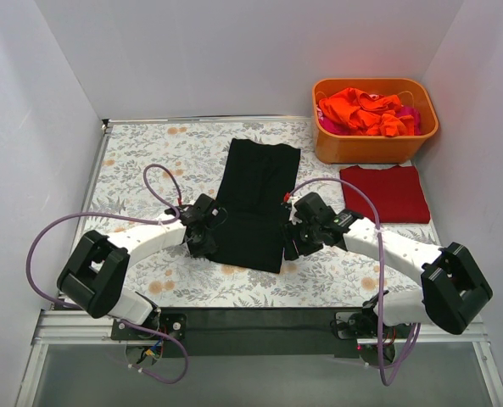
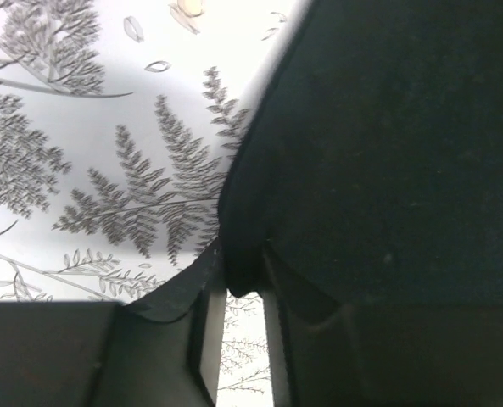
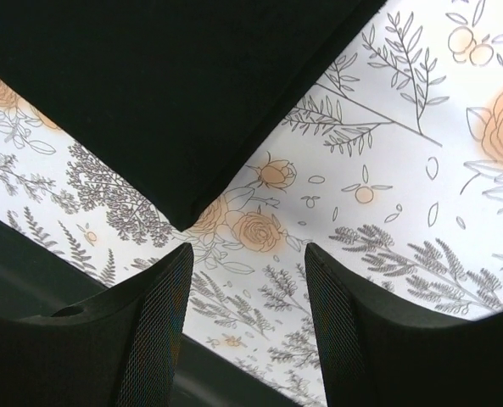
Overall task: Fold and stack the t-shirts
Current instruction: Fold the tshirt
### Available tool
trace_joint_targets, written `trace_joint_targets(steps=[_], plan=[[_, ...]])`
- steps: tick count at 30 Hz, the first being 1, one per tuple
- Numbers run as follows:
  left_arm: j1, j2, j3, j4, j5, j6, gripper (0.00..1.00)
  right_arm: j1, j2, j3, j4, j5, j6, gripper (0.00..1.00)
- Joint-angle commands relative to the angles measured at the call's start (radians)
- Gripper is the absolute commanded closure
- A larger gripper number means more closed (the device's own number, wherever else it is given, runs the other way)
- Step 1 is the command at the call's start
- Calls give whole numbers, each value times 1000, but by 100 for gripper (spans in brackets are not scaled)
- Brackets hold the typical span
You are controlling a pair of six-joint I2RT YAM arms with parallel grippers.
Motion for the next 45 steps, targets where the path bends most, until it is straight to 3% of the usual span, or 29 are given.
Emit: trace_joint_targets(steps=[1,4,10,23,34,45], plan=[[-12,27,10,2,1,9,80,20,14,74,-70,37,102,47],[-12,19,9,2,19,11,91,29,54,94,-72,-8,154,47],[-13,-31,-3,4,65,-4,100,69,132,114,-77,10,243,45],[-15,-100,-43,21,113,-23,100,118,240,115,-58,21,312,48],[-15,-105,-45,16,121,-29,100,125,148,88,-43,90,354,51],[-15,-116,-52,16,122,-34,100,131,240,88,-44,70,354,55]])
